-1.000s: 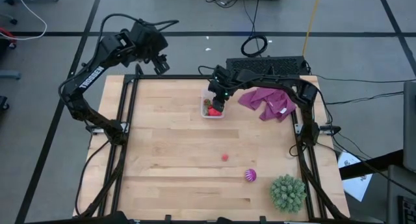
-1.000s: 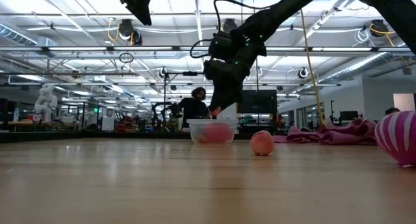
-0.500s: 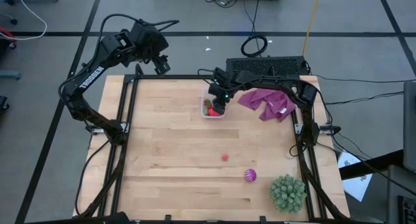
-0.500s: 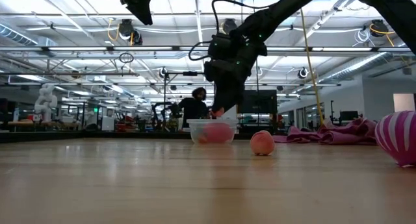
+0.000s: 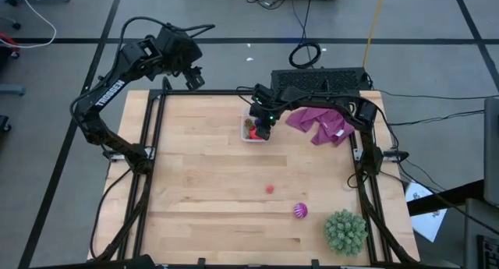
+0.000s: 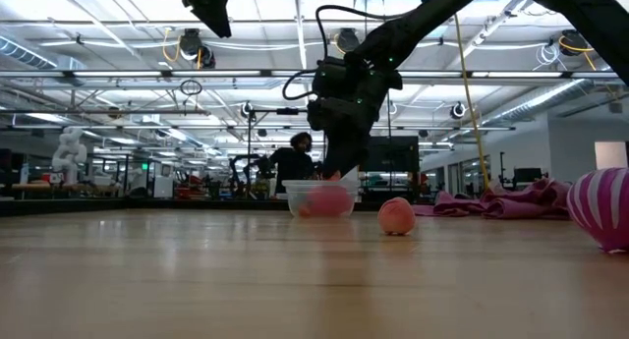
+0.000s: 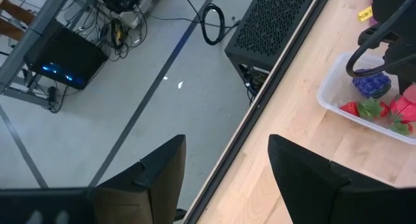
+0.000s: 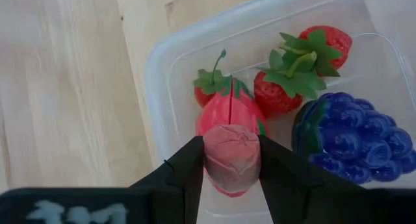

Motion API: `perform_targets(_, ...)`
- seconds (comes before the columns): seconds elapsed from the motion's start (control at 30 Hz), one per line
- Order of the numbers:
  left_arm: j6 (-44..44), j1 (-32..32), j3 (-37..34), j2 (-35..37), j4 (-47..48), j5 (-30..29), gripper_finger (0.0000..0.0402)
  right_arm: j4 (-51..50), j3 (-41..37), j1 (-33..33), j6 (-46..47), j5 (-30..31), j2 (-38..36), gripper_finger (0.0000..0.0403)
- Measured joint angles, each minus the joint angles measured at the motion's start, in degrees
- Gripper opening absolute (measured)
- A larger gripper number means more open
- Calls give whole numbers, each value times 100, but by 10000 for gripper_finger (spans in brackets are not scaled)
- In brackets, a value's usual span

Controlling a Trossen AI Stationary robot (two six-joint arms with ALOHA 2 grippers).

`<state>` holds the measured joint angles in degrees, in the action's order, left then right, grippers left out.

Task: Pick and placing Produce into tupperware
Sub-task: Put the bottom pink peach into the transparent bin

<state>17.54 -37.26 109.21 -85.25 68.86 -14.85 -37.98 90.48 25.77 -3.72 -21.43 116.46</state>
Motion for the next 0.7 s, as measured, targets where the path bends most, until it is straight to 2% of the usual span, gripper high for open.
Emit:
perform_targets(0.3, 2, 0, 0, 0, 2, 0, 225, -16, -2, 10, -205, -3, 0, 128)
perform_targets(0.7, 11, 0, -2, 0, 2, 0, 225, 110, -11, 15, -349, 33, 10, 209)
